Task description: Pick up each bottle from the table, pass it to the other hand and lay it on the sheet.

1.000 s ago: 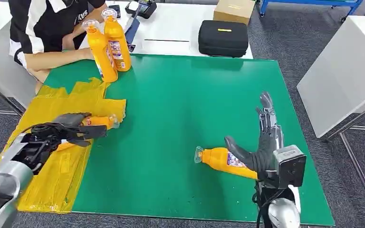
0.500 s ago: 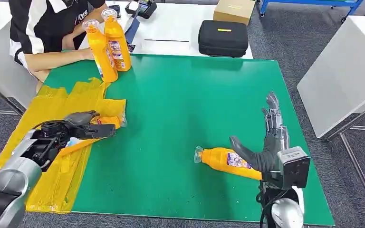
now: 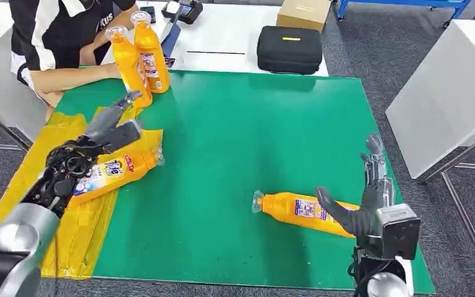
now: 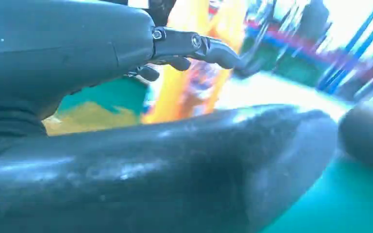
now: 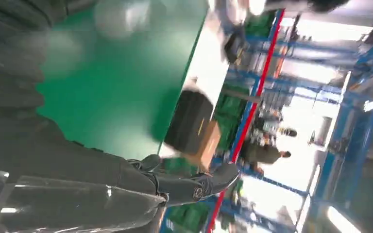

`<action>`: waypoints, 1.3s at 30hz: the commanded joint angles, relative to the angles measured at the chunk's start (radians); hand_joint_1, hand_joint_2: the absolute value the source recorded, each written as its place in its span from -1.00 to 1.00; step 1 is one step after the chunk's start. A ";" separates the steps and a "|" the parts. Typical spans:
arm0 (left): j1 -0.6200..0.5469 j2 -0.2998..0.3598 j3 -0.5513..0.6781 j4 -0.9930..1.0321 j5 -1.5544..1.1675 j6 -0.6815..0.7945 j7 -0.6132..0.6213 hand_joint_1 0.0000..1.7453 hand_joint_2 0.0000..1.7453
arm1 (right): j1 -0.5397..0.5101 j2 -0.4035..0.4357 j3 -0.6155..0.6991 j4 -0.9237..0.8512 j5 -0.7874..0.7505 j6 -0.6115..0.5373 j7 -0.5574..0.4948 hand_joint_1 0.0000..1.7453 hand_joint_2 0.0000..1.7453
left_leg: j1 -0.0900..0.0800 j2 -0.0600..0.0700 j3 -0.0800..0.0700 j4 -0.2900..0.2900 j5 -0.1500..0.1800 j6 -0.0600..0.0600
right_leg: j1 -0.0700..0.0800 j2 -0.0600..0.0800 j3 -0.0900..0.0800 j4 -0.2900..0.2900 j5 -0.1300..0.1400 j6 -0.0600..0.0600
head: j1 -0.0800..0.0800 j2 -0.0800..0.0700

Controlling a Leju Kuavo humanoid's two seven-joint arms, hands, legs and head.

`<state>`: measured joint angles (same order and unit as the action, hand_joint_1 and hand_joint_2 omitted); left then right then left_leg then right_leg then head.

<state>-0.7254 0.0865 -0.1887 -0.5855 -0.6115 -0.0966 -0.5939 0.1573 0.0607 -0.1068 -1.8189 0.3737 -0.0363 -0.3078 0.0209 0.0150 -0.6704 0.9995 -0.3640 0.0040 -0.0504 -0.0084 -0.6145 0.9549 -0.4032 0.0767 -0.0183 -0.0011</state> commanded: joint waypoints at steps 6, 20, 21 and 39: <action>0.688 -0.162 0.029 -0.843 0.370 -0.016 0.180 -1.00 1.00 | 0.187 0.028 0.107 -0.225 0.818 -0.069 0.265 -1.00 1.00 | -0.001 0.001 0.013 0.000 -0.012 -0.001 | -0.001 0.003 0.012 0.000 -0.011 -0.007 | 0.000 0.000; 0.780 -0.119 0.072 -0.948 0.495 -0.067 0.197 -1.00 1.00 | 0.104 -0.249 0.168 -0.009 0.758 0.186 0.304 -1.00 1.00 | 0.001 0.003 0.013 0.000 -0.012 -0.001 | 0.001 0.005 0.012 -0.002 -0.010 -0.009 | 0.000 0.000; 0.782 -0.123 0.075 -0.956 0.470 -0.042 0.194 -1.00 1.00 | 0.084 -0.251 0.162 0.018 0.744 0.192 0.297 -1.00 1.00 | 0.001 0.002 0.006 -0.001 -0.008 -0.001 | 0.001 0.002 0.006 -0.003 -0.007 -0.005 | 0.001 0.000; 0.796 -0.148 0.089 -1.035 0.512 -0.056 0.198 -1.00 1.00 | -0.082 -0.337 0.129 0.302 0.685 0.266 0.250 -1.00 1.00 | 0.001 0.001 0.009 -0.001 -0.008 0.000 | 0.002 0.002 0.010 -0.002 -0.007 -0.005 | 0.000 0.000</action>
<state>0.0562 -0.0599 -0.1305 -1.5720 -0.1232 -0.1392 -0.4017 0.1769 -0.2548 0.0229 -1.7371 1.0689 0.2106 -0.0450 0.0211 0.0138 -0.6678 0.9990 -0.3698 0.0031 -0.0504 -0.0092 -0.6107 0.9543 -0.4089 0.0766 -0.0179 -0.0011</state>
